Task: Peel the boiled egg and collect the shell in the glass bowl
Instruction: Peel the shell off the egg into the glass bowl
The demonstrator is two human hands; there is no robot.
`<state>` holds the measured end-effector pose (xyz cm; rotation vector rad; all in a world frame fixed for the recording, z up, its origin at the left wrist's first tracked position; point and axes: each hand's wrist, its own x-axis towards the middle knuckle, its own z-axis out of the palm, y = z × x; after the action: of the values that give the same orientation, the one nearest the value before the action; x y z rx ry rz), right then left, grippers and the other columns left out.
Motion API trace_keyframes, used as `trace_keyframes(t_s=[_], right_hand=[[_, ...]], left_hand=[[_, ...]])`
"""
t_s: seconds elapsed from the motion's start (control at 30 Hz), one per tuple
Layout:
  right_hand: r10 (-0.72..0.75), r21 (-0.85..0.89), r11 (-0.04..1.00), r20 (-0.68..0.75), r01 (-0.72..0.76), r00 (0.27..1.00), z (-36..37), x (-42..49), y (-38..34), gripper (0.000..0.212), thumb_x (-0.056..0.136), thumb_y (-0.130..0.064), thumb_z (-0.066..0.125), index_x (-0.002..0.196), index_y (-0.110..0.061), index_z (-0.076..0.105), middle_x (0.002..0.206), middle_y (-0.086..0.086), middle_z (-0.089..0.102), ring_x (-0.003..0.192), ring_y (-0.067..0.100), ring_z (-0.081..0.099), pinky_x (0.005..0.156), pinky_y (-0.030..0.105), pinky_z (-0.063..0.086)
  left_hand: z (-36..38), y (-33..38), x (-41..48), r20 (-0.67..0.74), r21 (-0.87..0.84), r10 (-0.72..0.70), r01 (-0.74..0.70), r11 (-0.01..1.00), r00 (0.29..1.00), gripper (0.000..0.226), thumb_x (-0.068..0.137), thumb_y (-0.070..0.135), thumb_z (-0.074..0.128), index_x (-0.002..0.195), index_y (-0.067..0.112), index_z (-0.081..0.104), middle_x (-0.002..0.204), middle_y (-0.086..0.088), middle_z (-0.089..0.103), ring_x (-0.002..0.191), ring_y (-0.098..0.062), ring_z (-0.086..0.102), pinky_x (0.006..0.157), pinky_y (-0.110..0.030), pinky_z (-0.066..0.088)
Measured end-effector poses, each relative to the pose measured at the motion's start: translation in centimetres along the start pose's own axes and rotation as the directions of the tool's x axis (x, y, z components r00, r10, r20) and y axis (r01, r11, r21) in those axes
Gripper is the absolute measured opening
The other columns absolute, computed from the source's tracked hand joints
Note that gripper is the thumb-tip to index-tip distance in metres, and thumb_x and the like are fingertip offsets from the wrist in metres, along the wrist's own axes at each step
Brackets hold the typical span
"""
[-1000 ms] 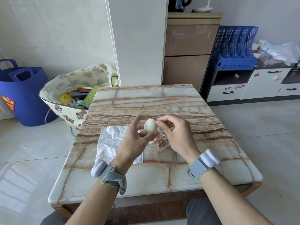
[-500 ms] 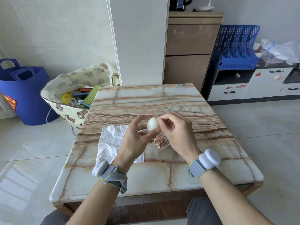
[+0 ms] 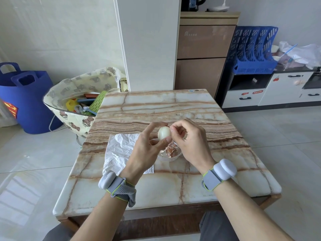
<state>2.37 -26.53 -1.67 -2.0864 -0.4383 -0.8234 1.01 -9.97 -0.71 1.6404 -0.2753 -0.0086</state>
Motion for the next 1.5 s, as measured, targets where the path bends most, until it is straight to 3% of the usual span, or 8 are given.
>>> trace_keyframes(t_s=[0.23,0.37,0.47,0.67,0.87,1.03,1.23,1.5], right_hand=[[0.141,0.055,0.988,0.015,-0.141,0.99,-0.1,-0.08,0.72,0.011,0.098,-0.014,0.069,0.088,-0.012,0.067,0.078,-0.004,0.067,0.07,0.014,0.062,0.066,0.033,0.052],[0.174,0.074,0.982,0.013,-0.174,0.985,-0.41,-0.27,0.67,0.009,0.095,-0.01,0.073,0.087,-0.012,0.071,0.075,-0.004,0.069,0.068,0.012,0.062,0.065,0.022,0.049],[0.193,0.076,0.978,0.031,-0.195,0.981,-0.43,-0.32,0.58,0.008,0.092,-0.004,0.074,0.09,-0.011,0.074,0.078,-0.005,0.071,0.07,0.009,0.063,0.068,0.015,0.048],[0.169,0.063,0.983,0.068,-0.173,0.983,-0.44,-0.14,0.07,0.013,0.092,-0.002,0.072,0.098,-0.013,0.078,0.089,-0.005,0.074,0.079,0.01,0.067,0.072,0.016,0.051],[0.129,0.122,0.983,0.089,-0.139,0.988,-0.51,0.05,-0.13,0.007,0.091,-0.012,0.08,0.097,-0.014,0.08,0.09,-0.007,0.073,0.079,0.01,0.067,0.073,0.021,0.053],[0.039,0.032,0.999,0.075,-0.041,0.996,-0.56,-0.01,-0.02,0.001,0.092,-0.01,0.079,0.092,-0.01,0.08,0.089,-0.003,0.071,0.079,0.009,0.065,0.074,0.023,0.05],[-0.096,-0.093,0.99,0.076,0.103,0.992,-0.45,-0.21,-0.23,0.005,0.097,-0.008,0.073,0.092,-0.006,0.074,0.085,-0.002,0.063,0.074,0.009,0.055,0.071,0.026,0.048],[0.075,0.071,0.994,0.047,-0.078,0.996,-0.13,-0.08,-0.08,0.006,0.098,-0.01,0.07,0.092,-0.008,0.072,0.087,-0.002,0.071,0.076,0.01,0.064,0.072,0.024,0.051]], left_hand=[[-0.04,-0.05,-0.17,-0.008,-0.09,-0.024,0.023,0.996,1.0,0.034,0.094,0.011,0.073,0.124,0.02,0.06,0.1,-0.029,0.072,0.081,-0.025,0.069,0.091,-0.049,0.058],[-0.11,-0.16,-0.21,-0.02,-0.109,-0.016,0.014,0.994,1.0,0.036,0.094,0.011,0.072,0.127,0.022,0.061,0.109,-0.02,0.07,0.086,-0.025,0.075,0.093,-0.044,0.059],[-0.08,-0.25,-0.17,-0.026,-0.095,-0.01,0.008,0.995,1.0,0.037,0.095,0.011,0.072,0.128,0.024,0.062,0.119,-0.025,0.064,0.088,-0.027,0.076,0.093,-0.041,0.061],[-0.15,-0.14,-0.18,-0.015,-0.106,-0.022,0.02,0.994,1.0,0.038,0.096,0.008,0.069,0.132,0.019,0.06,0.121,-0.025,0.063,0.087,-0.025,0.078,0.09,-0.034,0.062],[-0.12,-0.04,-0.15,-0.009,-0.087,-0.033,0.032,0.996,0.999,0.042,0.098,0.009,0.068,0.136,0.021,0.058,0.119,-0.021,0.067,0.097,-0.036,0.075,0.096,-0.043,0.06],[0.09,-0.07,-0.24,0.018,-0.038,-0.02,0.021,0.999,1.0,0.035,0.097,0.007,0.069,0.129,0.022,0.061,0.101,-0.001,0.075,0.092,-0.034,0.077,0.095,-0.049,0.059],[0.14,-0.16,-0.08,-0.019,-0.004,-0.014,0.014,1.0,1.0,0.034,0.092,0.012,0.076,0.122,0.022,0.065,0.102,-0.01,0.073,0.083,-0.034,0.077,0.089,-0.052,0.06],[0.08,0.0,-0.01,-0.004,-0.074,-0.023,0.023,0.997,1.0,0.033,0.094,0.008,0.073,0.125,0.014,0.063,0.113,-0.018,0.071,0.091,-0.04,0.075,0.088,-0.04,0.063]])
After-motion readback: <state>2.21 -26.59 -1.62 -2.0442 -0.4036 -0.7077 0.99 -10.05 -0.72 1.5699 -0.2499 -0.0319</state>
